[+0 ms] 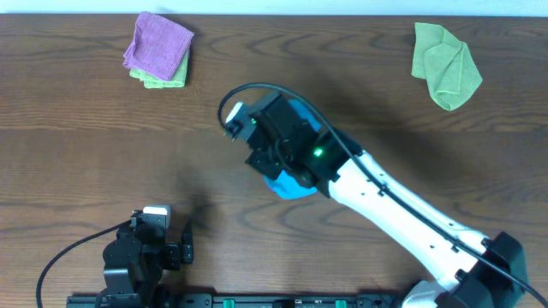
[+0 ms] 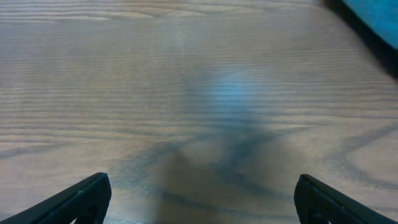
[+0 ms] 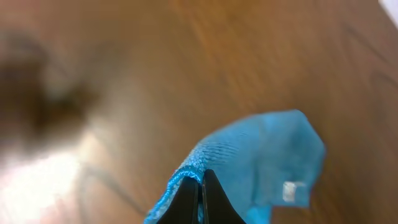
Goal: Fold the cloth
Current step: 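Pull the blue cloth toward the left gripper and release it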
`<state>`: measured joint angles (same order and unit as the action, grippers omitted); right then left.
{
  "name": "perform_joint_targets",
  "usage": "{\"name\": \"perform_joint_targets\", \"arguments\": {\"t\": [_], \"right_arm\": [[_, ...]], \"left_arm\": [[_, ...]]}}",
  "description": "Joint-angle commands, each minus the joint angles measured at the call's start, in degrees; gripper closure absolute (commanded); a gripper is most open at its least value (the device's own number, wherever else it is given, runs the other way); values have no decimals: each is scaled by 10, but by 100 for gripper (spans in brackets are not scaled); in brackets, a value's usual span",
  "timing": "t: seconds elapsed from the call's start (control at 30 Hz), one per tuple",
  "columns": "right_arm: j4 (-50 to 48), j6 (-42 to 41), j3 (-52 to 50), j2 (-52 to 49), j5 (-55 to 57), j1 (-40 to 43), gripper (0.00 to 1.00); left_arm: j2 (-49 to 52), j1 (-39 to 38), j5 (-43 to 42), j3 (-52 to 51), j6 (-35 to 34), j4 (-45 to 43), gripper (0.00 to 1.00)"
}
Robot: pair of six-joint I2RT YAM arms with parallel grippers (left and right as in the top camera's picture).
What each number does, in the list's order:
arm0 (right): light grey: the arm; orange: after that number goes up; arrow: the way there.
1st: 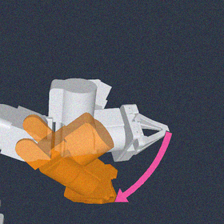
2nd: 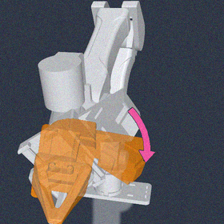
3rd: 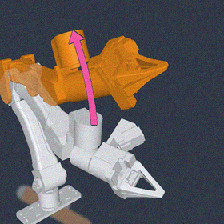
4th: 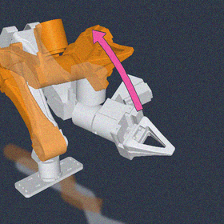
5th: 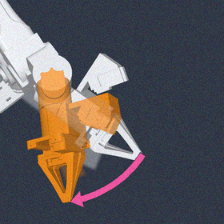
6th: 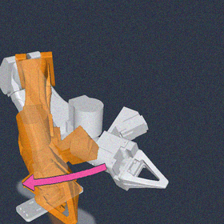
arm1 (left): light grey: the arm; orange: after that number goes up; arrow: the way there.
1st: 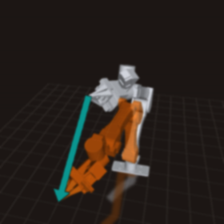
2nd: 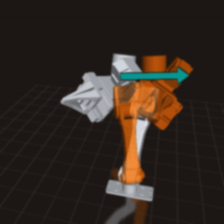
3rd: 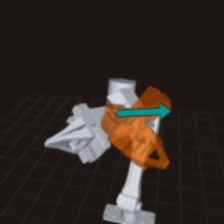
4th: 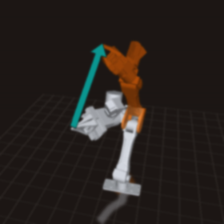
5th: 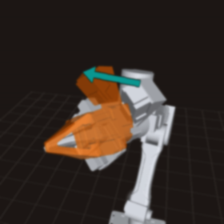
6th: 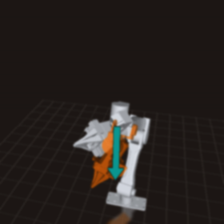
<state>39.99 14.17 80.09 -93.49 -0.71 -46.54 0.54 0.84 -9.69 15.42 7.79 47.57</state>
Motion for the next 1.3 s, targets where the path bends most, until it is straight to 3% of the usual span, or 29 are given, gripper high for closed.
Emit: {"name": "perform_joint_targets", "arguments": {"t": [0.0, 0.23, 0.27, 0.3, 0.33, 0.37, 0.43, 0.47, 0.73, 0.97, 1.0, 1.03, 1.13, 1.27], "right_arm": [[-2, 16, 6, -4, -59, -28, 99], [-11, 24, 6, -61, -99, -82, 99], [-20, 28, 6, -78, -105, -91, 95], [-27, 28, 6, -90, -105, -97, 85], [-35, 29, 6, -105, -105, -105, 69], [-37, 29, 6, -115, -103, -110, 63], [-38, 28, 6, -127, -102, -119, 42], [-37, 27, 6, -129, -102, -122, 38], [-56, -73, 6, -112, -31, -119, 35], [-19, -171, 6, -64, -8, -76, 33], [-10, -178, 6, -56, -9, -66, 32], [3, -185, 6, -43, -9, -53, 39], [35, -184, 5, -12, -12, -24, 39], [71, -184, 0, 38, -26, 8, 38]], "left_arm": [[-3, -2, -22, -4, 8, -3, 5], [-3, -2, -22, -4, 8, -3, 5], [-3, -2, -22, -4, 8, -3, 5], [-3, -2, -22, -4, 8, -3, 5], [-3, -2, -22, -4, 8, -2, 5], [-3, -2, -22, -4, 8, -2, 5], [-3, -2, -22, -4, 8, -2, 5], [-3, -2, -22, -4, 8, -2, 5], [-3, -2, -23, -4, 7, -3, 5], [21, -2, -82, 26, 4, 4, 5], [35, -2, -80, 37, 4, 6, 5], [56, -2, -79, 52, 3, 7, 5], [130, -2, -83, 96, -7, 14, 5], [264, -2, -115, 155, -75, 22, 5]]}}
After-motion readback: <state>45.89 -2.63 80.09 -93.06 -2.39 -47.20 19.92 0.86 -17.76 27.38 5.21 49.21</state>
